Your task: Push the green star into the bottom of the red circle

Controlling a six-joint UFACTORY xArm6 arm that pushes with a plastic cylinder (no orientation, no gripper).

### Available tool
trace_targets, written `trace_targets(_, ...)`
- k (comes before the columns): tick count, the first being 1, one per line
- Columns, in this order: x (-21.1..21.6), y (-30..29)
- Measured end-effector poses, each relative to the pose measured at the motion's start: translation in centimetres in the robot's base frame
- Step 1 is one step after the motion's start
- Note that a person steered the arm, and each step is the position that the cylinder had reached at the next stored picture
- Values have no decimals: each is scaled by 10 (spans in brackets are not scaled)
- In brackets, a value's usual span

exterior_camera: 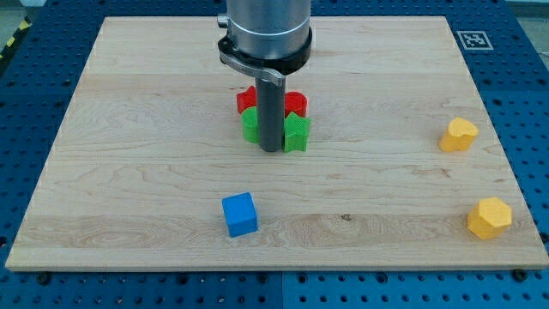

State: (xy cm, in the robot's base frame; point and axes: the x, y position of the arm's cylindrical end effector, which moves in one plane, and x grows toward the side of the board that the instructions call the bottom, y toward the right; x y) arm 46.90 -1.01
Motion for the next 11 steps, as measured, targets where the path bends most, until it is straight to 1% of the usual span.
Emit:
trace_targets(1,22,3)
trace_targets(2,31,45)
trace_targets(3,31,79)
trace_targets(5,35,77)
trace_targets(7,36,52)
trace_targets(11,-5,46)
